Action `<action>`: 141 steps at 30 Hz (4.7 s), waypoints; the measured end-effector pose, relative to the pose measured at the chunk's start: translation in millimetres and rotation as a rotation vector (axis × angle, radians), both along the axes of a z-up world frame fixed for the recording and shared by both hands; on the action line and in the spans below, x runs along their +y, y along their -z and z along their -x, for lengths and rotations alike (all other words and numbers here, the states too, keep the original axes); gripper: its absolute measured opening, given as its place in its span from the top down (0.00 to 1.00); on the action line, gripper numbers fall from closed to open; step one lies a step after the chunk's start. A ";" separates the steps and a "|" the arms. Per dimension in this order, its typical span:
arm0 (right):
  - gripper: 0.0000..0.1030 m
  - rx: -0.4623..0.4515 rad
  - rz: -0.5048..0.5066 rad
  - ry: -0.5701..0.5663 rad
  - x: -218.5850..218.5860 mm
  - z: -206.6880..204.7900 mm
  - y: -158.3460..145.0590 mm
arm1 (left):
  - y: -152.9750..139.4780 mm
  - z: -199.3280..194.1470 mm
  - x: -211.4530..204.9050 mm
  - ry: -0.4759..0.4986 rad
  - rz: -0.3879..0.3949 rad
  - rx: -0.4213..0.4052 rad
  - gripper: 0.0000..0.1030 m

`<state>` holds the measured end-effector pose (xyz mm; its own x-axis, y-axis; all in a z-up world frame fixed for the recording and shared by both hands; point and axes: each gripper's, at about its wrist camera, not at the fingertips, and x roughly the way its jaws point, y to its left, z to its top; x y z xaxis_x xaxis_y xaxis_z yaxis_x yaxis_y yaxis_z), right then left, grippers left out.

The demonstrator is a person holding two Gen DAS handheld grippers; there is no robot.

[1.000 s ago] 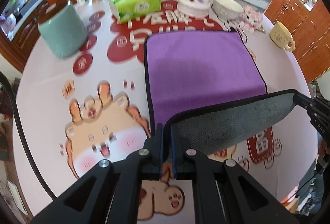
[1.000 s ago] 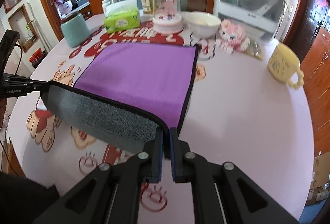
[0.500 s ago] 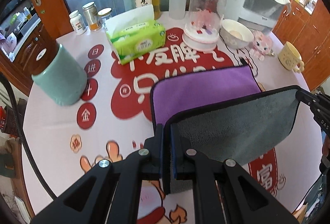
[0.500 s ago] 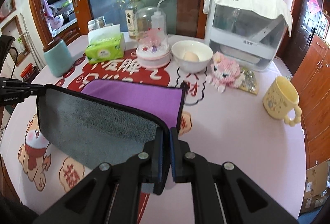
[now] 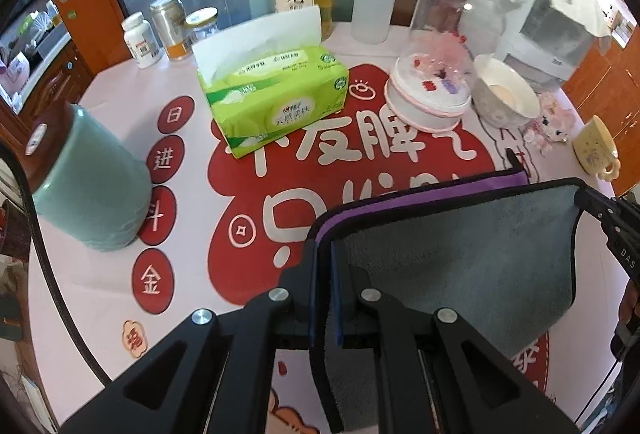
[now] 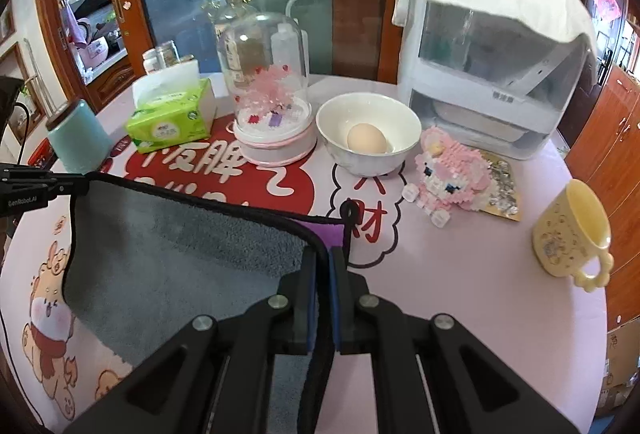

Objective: Fold towel

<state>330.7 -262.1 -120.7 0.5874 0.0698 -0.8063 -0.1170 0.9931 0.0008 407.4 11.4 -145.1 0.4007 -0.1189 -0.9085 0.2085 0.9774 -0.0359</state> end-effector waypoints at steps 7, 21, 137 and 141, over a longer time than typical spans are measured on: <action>0.93 0.039 -0.049 0.013 -1.7 -14.1 27.4 | 27.1 -10.6 -2.0 -0.012 0.002 0.041 0.95; 0.43 0.057 -0.034 0.125 -13.0 -16.5 35.6 | 31.8 -11.7 14.5 -0.100 -0.029 0.046 0.58; 0.00 0.071 -0.138 0.199 93.0 358.6 -133.1 | -152.7 391.4 10.9 -0.225 -0.077 -0.174 0.00; 0.00 0.076 -0.138 0.197 90.7 355.2 -131.7 | -151.6 389.9 9.2 -0.222 -0.078 -0.173 0.00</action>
<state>-24.6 -171.4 10.9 0.5383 0.0725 -0.8397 0.0846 0.9866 0.1394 17.5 20.6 6.5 0.5590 0.0569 -0.8272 -0.0143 0.9982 0.0590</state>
